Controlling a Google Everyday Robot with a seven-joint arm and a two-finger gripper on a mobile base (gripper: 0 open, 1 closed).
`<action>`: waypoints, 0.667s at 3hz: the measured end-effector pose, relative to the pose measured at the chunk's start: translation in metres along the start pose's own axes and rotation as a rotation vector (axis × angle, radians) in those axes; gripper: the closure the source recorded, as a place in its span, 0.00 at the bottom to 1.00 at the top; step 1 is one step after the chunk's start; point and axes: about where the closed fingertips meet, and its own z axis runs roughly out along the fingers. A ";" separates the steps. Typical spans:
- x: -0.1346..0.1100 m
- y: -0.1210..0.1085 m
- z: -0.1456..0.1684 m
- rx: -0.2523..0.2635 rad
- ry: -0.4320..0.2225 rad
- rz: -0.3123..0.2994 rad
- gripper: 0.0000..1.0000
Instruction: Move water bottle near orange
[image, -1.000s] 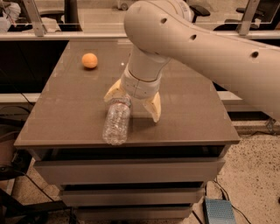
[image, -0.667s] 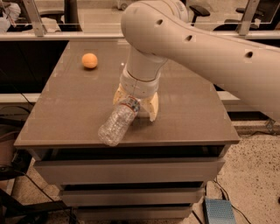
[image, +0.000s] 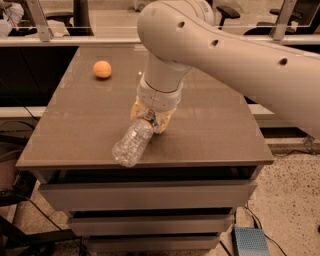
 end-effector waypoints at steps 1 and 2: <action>0.010 -0.012 -0.030 0.039 0.051 0.085 1.00; 0.013 -0.018 -0.039 0.062 0.060 0.176 1.00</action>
Offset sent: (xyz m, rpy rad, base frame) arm 0.0072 0.0014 0.0245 0.0240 -0.0317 -0.0693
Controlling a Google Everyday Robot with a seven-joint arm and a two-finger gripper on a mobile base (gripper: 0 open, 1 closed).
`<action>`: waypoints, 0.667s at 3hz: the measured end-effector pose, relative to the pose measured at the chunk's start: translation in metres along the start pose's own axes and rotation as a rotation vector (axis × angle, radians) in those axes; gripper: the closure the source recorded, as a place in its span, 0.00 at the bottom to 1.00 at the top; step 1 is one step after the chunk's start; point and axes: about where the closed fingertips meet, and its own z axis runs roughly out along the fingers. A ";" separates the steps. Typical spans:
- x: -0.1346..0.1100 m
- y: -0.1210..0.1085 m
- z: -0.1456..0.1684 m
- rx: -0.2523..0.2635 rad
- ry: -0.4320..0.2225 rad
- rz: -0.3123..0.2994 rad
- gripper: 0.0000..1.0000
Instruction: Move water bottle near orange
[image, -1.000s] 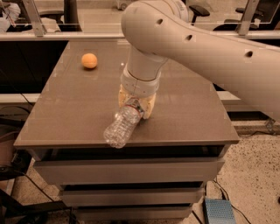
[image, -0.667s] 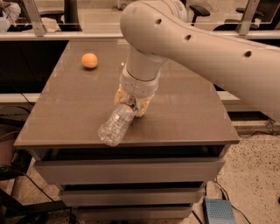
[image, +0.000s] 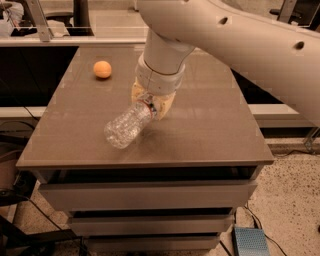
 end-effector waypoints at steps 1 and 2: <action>0.000 0.000 0.000 0.000 0.000 0.000 1.00; 0.013 -0.010 -0.003 0.059 0.021 -0.047 1.00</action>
Offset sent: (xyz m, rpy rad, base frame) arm 0.0409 0.0022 0.0219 0.0884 -0.1598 0.1132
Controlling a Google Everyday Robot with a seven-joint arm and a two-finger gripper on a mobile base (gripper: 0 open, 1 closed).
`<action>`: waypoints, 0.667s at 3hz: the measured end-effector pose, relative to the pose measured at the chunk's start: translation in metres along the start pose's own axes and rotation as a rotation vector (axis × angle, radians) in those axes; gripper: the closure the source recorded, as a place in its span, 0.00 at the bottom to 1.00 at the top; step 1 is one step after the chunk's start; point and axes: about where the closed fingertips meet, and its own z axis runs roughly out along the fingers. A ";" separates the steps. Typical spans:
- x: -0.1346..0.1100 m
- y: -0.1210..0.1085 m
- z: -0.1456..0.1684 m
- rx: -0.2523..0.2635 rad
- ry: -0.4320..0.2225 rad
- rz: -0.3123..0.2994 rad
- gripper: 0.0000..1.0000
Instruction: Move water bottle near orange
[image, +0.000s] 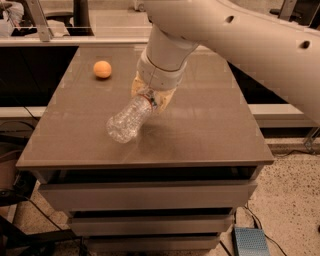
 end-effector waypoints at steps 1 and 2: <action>0.031 -0.020 0.004 0.095 0.043 -0.103 1.00; 0.065 -0.043 0.013 0.168 0.071 -0.234 1.00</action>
Offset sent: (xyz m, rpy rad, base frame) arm 0.1313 0.0157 0.0208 0.0887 -0.3279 0.3600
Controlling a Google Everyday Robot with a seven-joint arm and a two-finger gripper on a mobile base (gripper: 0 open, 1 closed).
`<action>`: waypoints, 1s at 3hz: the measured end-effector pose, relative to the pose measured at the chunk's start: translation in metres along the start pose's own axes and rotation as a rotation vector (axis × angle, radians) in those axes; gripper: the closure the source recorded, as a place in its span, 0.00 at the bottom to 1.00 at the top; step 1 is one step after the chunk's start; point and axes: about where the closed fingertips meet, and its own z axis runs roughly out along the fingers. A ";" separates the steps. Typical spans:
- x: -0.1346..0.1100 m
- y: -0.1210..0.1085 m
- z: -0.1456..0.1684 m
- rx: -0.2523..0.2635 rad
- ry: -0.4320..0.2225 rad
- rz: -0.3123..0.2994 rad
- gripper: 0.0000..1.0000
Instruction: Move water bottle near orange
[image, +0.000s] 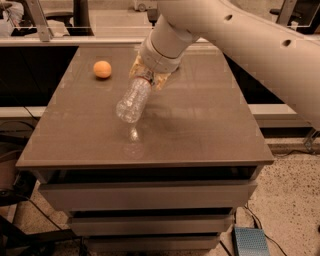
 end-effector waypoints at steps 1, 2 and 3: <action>0.035 -0.017 0.011 0.049 0.026 -0.113 1.00; 0.061 -0.034 0.018 0.071 0.045 -0.195 1.00; 0.077 -0.055 0.029 0.067 0.063 -0.273 1.00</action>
Offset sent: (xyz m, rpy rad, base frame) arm 0.1062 0.0314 0.0381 -0.0279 -0.2181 0.2423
